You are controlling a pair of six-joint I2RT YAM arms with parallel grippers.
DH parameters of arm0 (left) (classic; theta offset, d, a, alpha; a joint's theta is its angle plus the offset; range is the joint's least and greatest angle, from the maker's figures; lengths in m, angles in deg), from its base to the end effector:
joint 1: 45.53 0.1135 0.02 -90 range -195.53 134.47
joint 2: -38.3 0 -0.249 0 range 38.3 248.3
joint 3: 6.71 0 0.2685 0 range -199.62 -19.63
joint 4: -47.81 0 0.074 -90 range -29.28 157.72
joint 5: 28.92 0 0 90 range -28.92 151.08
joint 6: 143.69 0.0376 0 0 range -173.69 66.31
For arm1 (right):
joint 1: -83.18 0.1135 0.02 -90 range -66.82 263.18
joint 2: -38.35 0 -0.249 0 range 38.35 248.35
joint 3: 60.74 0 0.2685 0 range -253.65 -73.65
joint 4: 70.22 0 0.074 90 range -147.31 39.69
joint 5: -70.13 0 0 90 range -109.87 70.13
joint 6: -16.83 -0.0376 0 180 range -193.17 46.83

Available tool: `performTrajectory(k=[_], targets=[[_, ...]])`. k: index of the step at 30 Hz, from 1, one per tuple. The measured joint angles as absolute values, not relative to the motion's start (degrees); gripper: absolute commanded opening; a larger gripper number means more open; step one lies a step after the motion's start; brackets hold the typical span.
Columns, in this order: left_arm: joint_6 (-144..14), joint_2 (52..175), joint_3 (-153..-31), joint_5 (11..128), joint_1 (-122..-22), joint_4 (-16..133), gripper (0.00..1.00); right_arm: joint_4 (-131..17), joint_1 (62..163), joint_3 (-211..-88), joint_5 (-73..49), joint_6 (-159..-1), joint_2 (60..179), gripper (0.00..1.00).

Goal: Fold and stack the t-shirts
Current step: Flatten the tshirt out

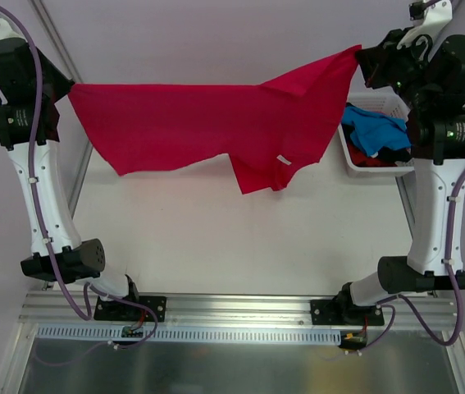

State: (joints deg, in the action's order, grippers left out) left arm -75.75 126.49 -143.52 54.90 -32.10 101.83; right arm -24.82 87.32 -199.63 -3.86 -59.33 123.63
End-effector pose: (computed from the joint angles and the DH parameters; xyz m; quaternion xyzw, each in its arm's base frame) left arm 0.2914 0.0737 0.5534 -0.2597 0.6924 -0.0108 0.6731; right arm 0.2664 0.0297 0.5935 -0.2053 0.6239 0.0276 0.7536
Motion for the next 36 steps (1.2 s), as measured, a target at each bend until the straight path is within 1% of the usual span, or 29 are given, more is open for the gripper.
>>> performTrajectory(k=[8, 13, 18, 22, 25, 28, 31, 36], targets=[[-74.09, 126.38, -144.09, 56.61, -31.99, 102.70, 0.00, -27.40, 87.28, -199.65, 0.49, -61.67, 124.46, 0.00], [-73.52, 126.35, -149.58, 58.14, -31.97, 103.75, 0.00, -28.27, 87.21, -203.98, 1.50, -63.26, 126.40, 0.00], [-73.63, 126.05, -155.17, 61.00, -31.99, 103.23, 0.00, -28.69, 87.04, -211.54, -3.24, -64.01, 128.39, 0.00], [-74.18, 125.68, -158.47, 61.50, -31.97, 102.99, 0.00, -29.04, 86.43, -213.29, -5.95, -63.98, 128.22, 0.00], [-75.18, 123.62, -157.09, 62.75, -31.99, 102.96, 0.00, -29.02, 86.36, -213.29, -5.98, -64.16, 128.00, 0.00], [-75.58, 120.26, -152.42, 63.18, -31.99, 102.99, 0.00, -28.29, 86.38, -213.11, -6.63, -63.92, 127.67, 0.00], [-75.60, 117.50, -147.59, 63.16, -31.99, 103.44, 0.00, -26.52, 86.38, -212.15, -9.80, -62.96, 126.40, 0.00], [-75.58, 117.37, -145.44, 63.47, -31.99, 104.14, 0.00, -24.95, 86.36, -205.64, -12.60, -61.36, 121.66, 0.00]])
